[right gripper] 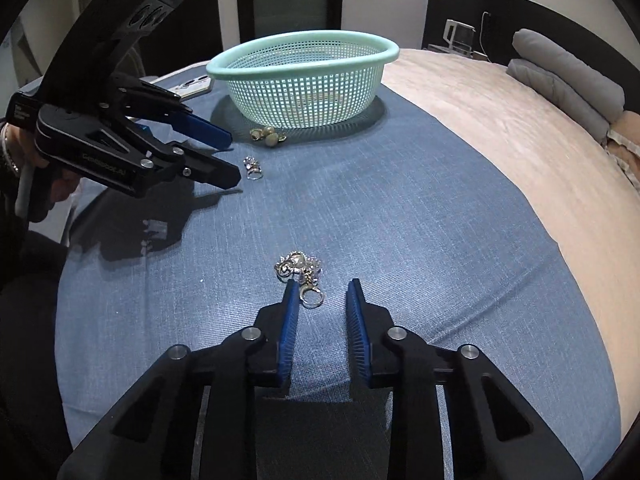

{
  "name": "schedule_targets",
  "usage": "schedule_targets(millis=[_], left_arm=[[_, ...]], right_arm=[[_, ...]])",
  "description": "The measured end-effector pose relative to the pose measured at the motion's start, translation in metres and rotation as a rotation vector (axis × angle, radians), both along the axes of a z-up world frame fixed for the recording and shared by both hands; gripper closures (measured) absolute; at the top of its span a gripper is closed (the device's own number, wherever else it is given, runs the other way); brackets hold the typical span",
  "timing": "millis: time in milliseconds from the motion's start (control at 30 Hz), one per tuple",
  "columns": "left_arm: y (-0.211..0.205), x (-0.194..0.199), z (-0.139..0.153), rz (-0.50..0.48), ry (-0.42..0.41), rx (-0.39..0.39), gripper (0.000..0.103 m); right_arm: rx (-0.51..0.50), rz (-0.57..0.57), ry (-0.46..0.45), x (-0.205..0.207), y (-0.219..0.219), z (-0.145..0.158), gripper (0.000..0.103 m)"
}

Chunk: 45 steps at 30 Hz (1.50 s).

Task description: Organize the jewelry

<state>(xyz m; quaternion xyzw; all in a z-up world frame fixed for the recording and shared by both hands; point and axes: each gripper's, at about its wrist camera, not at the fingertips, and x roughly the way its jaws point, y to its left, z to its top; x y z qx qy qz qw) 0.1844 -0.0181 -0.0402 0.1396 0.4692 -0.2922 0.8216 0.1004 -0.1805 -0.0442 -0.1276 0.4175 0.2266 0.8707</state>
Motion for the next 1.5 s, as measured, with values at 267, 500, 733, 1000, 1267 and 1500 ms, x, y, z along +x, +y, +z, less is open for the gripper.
schedule_targets(millis=[267,500,733,1000,1267,1500], left_arm=[[-0.014,0.003,-0.006,-0.027,0.029,-0.017,0.097],[-0.018,0.0,-0.003,-0.019,0.035,-0.03,0.101],[-0.009,-0.002,0.007,0.002,0.013,-0.043,0.102],[-0.014,0.002,0.007,-0.002,0.003,-0.037,0.085],[-0.026,0.006,0.0,-0.029,0.013,-0.02,0.07],[-0.042,0.013,-0.01,-0.05,0.025,0.017,0.081]], right_arm=[[0.006,-0.027,0.006,0.0,0.001,0.003,0.092],[0.063,-0.081,0.012,-0.003,-0.014,0.013,0.1],[0.079,-0.109,-0.023,-0.011,-0.025,0.025,0.101],[0.075,-0.103,-0.001,-0.008,-0.025,0.021,0.098],[0.086,-0.098,0.024,-0.006,-0.025,0.013,0.064],[0.033,-0.102,0.035,-0.003,-0.019,0.002,0.094]])
